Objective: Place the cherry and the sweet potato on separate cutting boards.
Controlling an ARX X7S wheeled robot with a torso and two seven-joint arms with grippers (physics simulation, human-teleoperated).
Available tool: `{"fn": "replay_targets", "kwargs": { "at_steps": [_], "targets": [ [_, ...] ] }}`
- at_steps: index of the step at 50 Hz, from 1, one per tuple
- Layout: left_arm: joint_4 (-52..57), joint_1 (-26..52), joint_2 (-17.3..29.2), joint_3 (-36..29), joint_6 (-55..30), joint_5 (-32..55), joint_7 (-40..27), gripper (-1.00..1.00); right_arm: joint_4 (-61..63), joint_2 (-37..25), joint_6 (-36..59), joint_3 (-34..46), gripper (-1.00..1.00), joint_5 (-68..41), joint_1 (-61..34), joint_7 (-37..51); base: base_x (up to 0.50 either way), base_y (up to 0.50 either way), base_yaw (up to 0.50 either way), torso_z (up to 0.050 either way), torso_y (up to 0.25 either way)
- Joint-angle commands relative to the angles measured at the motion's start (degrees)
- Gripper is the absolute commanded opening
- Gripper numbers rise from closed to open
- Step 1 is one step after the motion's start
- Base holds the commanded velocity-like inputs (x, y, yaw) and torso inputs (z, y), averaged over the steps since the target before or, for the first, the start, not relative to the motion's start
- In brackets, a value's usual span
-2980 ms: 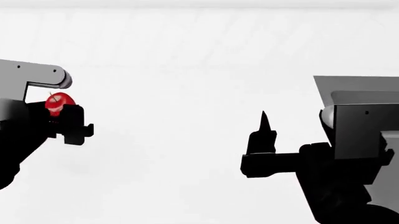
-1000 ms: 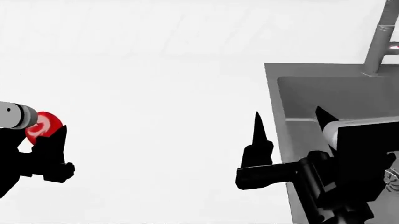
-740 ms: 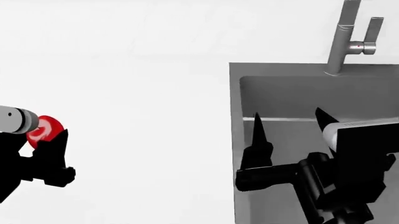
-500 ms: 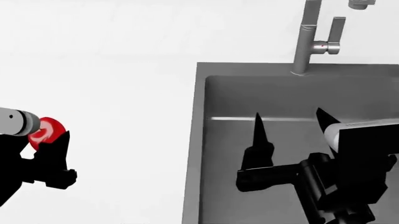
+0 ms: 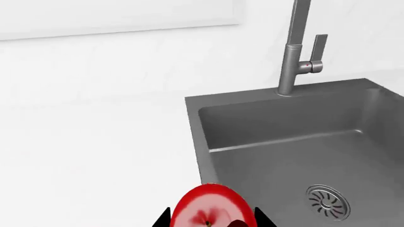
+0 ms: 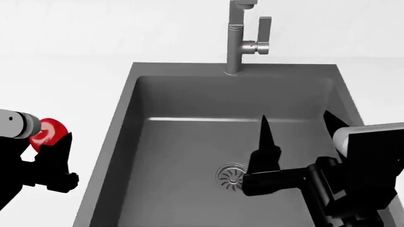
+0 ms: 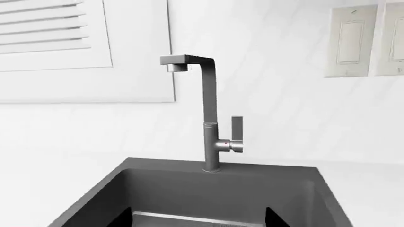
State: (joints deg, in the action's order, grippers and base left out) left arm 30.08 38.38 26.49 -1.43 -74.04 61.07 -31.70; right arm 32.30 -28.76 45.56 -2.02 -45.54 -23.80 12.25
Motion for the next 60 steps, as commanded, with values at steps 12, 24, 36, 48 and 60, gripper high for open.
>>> {"fn": "replay_targets", "kwargs": {
  "at_steps": [12,24,36,48,60],
  "targets": [
    [0.3,0.0,-0.7,1.5,1.2,1.8,-0.1,-1.0,0.4,0.6,0.0,-1.2,1.0,1.5,0.9,-0.4,0.0,-0.5,0.0,0.0,0.0],
    [0.9,-0.7,-0.6,1.7,1.4,2.8,-0.6,-1.0,1.1,0.2,0.3,-1.6,1.0,0.9,0.9,0.1,0.0,-0.5,0.0,0.0,0.0],
    [0.8,0.1,-0.4,1.4,1.2,3.6,-1.1,-1.0,1.4,-0.1,0.2,-2.1,1.0,0.4,1.1,0.4,0.0,-0.5,0.0,0.0,0.0],
    [0.9,0.0,-0.3,1.2,1.5,4.2,-1.4,-1.0,1.8,-0.5,0.4,-2.3,1.0,-0.1,1.1,0.7,0.0,-0.5,0.0,0.0,0.0],
    [0.6,0.3,-0.2,0.7,1.9,4.2,-1.5,-1.0,1.3,-0.5,-0.3,-2.0,1.0,0.2,1.3,0.5,-0.1,-0.5,0.0,0.0,0.0]
  ]
}}
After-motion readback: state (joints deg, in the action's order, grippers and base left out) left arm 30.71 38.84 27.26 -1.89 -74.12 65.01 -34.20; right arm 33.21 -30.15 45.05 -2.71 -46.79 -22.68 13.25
